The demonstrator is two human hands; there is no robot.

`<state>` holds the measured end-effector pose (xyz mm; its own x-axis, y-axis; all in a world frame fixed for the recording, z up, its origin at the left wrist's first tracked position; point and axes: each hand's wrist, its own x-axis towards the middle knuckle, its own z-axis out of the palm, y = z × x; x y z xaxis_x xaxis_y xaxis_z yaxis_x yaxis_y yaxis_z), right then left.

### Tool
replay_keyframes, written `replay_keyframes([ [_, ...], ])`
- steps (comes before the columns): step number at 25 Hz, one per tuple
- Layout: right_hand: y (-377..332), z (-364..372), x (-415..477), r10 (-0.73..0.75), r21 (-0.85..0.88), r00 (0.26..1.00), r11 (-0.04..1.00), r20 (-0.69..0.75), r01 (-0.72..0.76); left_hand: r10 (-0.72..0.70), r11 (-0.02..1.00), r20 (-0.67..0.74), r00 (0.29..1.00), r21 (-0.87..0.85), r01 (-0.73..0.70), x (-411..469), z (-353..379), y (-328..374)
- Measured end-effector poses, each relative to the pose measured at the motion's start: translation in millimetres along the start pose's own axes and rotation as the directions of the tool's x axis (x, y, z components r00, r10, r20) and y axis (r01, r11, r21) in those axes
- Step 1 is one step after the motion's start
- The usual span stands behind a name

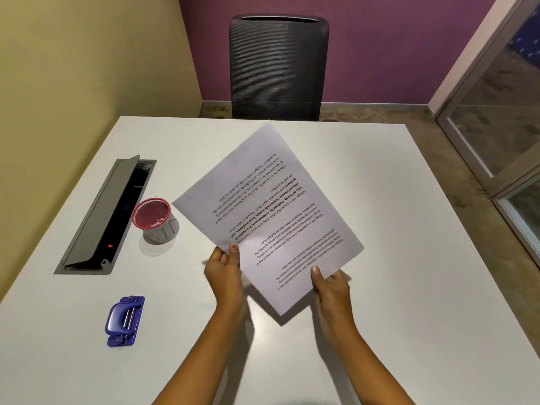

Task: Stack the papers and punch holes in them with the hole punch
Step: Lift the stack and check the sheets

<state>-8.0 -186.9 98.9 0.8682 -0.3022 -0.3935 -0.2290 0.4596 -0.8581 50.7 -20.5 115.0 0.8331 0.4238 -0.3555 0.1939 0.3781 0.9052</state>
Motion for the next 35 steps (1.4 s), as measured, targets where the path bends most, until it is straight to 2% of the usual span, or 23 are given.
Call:
replay_keyframes([
  [3,-14,-2,4,-0.086,-0.144,0.988,0.987,-0.131,0.067,-0.078,0.991,0.212,0.974,-0.088,0.099,2,-11,-5],
  [7,-34,-18,13,-0.189,-0.306,0.97,0.942,-0.154,0.135,-0.073,0.972,0.316,0.946,-0.19,0.138,27,-41,11],
  [8,-38,-22,16,-0.212,-0.344,0.965,0.927,-0.154,0.149,-0.056,0.983,0.337,0.94,-0.145,0.11,32,-49,17],
  [11,-49,-33,23,-0.263,-0.457,0.955,0.872,-0.14,0.173,-0.009,0.99,0.427,0.904,0.128,-0.051,40,-67,31],
  [17,-56,-39,35,-0.345,-0.618,0.935,0.752,-0.077,0.227,0.026,0.868,0.467,0.884,0.428,-0.251,46,-64,42],
  [20,-56,-38,39,-0.383,-0.655,0.923,0.708,-0.041,0.265,0.094,0.831,0.44,0.893,0.46,-0.314,47,-56,42],
  [27,-45,-31,37,-0.477,-0.537,0.872,0.766,-0.108,0.352,0.294,0.811,0.28,0.914,0.433,-0.394,39,-42,25],
  [32,-30,-36,36,-0.443,-0.501,0.881,0.807,-0.165,0.311,0.25,0.831,0.217,0.944,0.452,-0.324,26,-45,3],
  [35,-30,-37,35,-0.47,-0.504,0.863,0.799,-0.185,0.328,0.269,0.845,0.181,0.946,0.427,-0.322,22,-47,1],
])
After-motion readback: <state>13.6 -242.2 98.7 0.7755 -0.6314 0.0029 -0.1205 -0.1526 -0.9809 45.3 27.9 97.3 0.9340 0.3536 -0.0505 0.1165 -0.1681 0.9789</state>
